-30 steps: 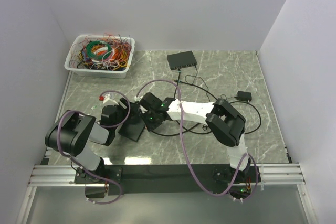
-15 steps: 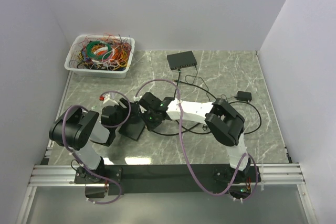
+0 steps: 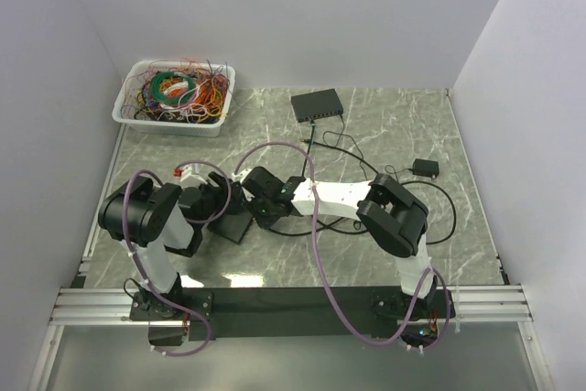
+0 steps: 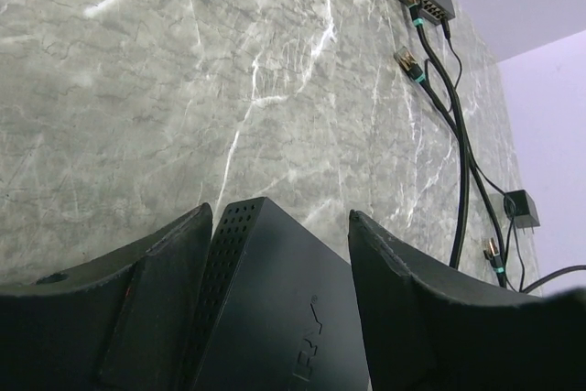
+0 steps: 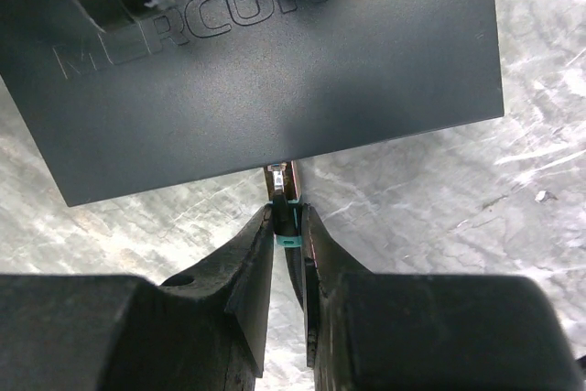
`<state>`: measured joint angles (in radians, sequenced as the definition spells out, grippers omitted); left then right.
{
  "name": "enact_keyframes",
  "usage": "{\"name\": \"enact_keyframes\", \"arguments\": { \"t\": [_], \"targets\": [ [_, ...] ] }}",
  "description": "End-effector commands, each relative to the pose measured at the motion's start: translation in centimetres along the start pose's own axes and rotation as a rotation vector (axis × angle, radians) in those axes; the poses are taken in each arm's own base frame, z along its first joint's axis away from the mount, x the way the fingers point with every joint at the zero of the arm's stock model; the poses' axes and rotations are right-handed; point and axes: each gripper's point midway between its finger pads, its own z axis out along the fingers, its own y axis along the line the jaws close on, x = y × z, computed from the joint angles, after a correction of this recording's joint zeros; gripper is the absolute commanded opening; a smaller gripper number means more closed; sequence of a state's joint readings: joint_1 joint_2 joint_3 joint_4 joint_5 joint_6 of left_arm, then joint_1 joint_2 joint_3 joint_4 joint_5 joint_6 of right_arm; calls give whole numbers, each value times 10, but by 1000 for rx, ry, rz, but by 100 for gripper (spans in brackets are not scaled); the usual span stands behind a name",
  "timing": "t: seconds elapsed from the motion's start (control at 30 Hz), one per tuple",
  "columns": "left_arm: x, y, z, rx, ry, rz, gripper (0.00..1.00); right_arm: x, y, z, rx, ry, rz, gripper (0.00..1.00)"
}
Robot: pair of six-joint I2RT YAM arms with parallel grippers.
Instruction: Insert the plug into the switch port
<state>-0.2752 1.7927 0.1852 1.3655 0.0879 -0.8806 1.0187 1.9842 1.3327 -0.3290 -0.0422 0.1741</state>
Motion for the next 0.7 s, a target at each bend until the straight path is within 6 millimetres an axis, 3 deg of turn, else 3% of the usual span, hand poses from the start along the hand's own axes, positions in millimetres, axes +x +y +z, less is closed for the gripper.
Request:
{"name": "enact_keyframes", "arguments": {
  "t": [0.0, 0.23, 0.67],
  "targets": [
    [75, 17, -26, -70, 289, -33, 68, -89, -4, -17, 46, -330, -6, 0],
    [80, 15, -24, -98, 287, 16, 68, -117, 1, -32, 42, -374, -8, 0],
    [92, 14, -25, -110, 311, 34, 68, -139, 6, -29, 29, -407, -2, 0]
  ]
}}
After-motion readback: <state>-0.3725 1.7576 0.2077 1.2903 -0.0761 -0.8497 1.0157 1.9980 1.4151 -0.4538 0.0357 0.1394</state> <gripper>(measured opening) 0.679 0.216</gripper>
